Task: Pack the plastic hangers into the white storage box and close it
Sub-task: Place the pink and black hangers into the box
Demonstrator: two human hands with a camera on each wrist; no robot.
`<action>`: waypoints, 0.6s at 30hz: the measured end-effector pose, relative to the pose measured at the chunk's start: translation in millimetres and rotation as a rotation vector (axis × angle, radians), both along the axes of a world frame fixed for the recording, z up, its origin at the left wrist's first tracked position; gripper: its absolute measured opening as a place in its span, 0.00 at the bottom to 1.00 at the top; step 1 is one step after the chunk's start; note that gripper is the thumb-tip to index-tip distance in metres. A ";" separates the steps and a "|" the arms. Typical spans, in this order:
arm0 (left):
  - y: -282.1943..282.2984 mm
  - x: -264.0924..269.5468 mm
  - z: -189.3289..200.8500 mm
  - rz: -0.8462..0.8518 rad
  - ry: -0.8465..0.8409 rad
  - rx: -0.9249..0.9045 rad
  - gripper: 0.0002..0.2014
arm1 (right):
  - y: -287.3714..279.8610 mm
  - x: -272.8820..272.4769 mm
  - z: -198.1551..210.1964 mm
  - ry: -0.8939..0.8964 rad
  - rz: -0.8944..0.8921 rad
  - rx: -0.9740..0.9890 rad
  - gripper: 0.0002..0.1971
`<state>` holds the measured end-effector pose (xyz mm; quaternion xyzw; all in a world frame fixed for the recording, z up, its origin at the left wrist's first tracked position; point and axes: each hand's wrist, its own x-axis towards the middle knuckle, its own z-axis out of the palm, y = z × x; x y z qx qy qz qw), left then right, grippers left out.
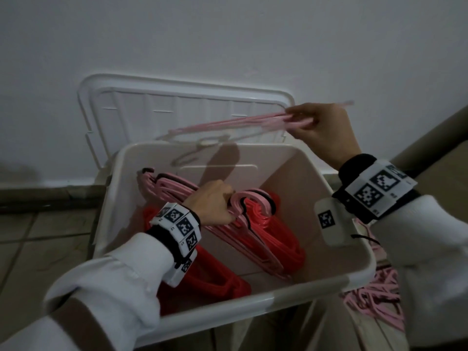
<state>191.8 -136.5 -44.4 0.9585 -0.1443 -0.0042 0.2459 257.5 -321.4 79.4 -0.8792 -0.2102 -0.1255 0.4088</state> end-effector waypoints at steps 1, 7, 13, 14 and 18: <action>0.3 -0.1 0.0 0.003 -0.009 -0.007 0.10 | 0.1 1.1 0.1 -0.037 -0.026 0.007 0.10; -0.5 -2.5 1.5 0.016 -0.143 -0.207 0.02 | 14.0 -2.4 -16.9 -0.112 -0.065 -0.162 0.09; -0.8 -2.4 5.7 0.066 -0.359 -0.260 0.07 | 26.6 -5.0 -47.3 0.002 -0.033 -0.296 0.09; -0.7 -2.6 6.5 0.077 -0.374 -0.274 0.08 | 26.7 -5.0 -50.4 0.034 -0.022 -0.348 0.07; 0.0 -1.6 8.2 0.121 -0.423 -0.280 0.07 | 24.0 -8.9 -64.4 0.230 0.072 -0.515 0.09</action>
